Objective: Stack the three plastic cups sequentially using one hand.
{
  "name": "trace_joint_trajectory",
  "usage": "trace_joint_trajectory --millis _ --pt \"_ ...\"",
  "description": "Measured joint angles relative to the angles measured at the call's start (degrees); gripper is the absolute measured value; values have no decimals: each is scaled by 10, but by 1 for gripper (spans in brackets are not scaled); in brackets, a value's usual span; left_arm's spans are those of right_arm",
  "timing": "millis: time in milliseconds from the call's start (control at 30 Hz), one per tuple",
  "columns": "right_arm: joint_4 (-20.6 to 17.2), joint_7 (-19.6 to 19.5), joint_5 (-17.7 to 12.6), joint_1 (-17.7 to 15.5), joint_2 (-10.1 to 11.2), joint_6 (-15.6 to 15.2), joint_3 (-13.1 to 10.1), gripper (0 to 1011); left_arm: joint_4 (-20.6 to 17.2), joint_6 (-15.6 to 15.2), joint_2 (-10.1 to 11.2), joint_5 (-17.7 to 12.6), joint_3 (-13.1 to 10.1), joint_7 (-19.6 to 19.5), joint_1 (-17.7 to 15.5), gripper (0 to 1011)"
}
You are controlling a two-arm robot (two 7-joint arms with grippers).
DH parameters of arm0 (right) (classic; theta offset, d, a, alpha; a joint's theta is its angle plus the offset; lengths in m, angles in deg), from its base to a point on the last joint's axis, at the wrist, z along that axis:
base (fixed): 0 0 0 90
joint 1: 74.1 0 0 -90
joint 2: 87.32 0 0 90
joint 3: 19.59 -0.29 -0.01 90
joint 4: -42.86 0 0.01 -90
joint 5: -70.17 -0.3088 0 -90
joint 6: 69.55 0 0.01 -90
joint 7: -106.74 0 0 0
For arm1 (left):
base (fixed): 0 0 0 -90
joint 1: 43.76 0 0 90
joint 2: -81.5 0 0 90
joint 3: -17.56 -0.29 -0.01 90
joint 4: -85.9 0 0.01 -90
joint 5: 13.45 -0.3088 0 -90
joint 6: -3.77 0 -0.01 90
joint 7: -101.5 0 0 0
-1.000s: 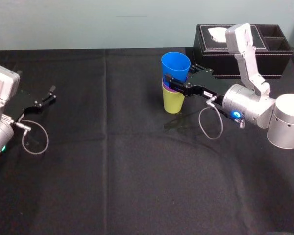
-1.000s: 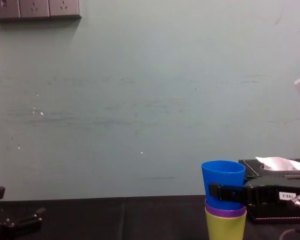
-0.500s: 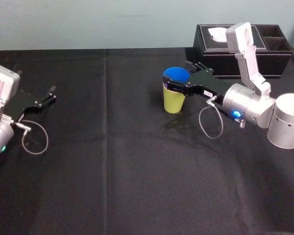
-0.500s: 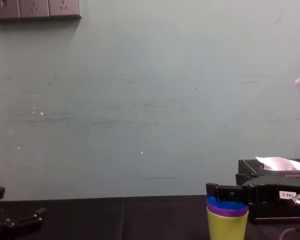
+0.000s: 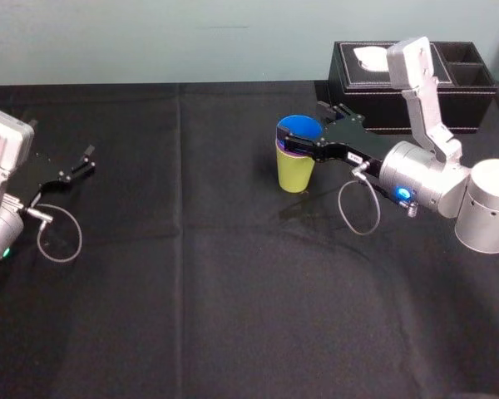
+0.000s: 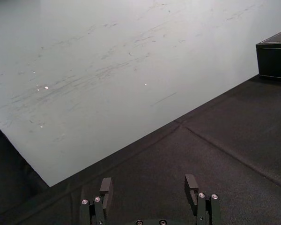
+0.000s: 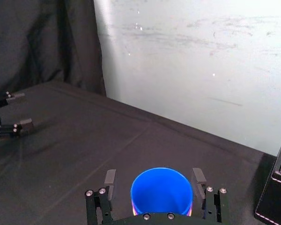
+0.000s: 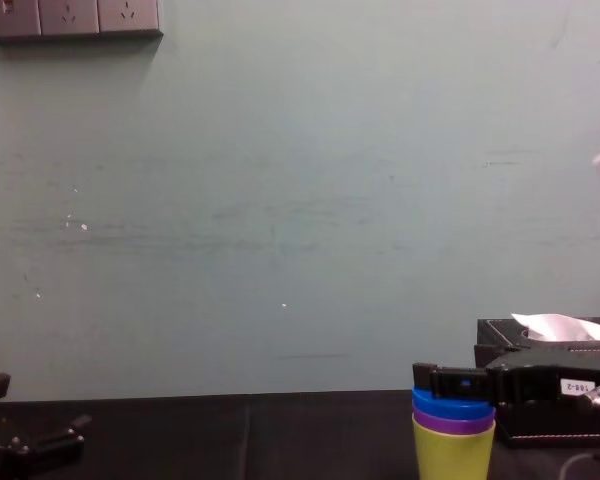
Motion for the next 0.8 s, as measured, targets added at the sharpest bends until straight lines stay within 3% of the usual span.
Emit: trace_joint_trajectory --millis 200,433,567,667,800 --pt "-19 -6 -5 -18 0 18 -15 1004 0 0 0 0 0 0 0 1010" --pt "-61 -55 -12 -66 -8 38 -50 1004 0 0 0 0 0 0 0 1010" --pt "-85 -96 -1 -98 -20 55 -69 1004 0 0 0 0 0 0 0 1010" --pt "-107 -163 32 -133 -39 72 -83 1004 0 0 0 0 0 0 0 1010" --pt "-118 -217 55 -159 -61 76 -95 1004 0 0 0 0 0 0 0 1010"
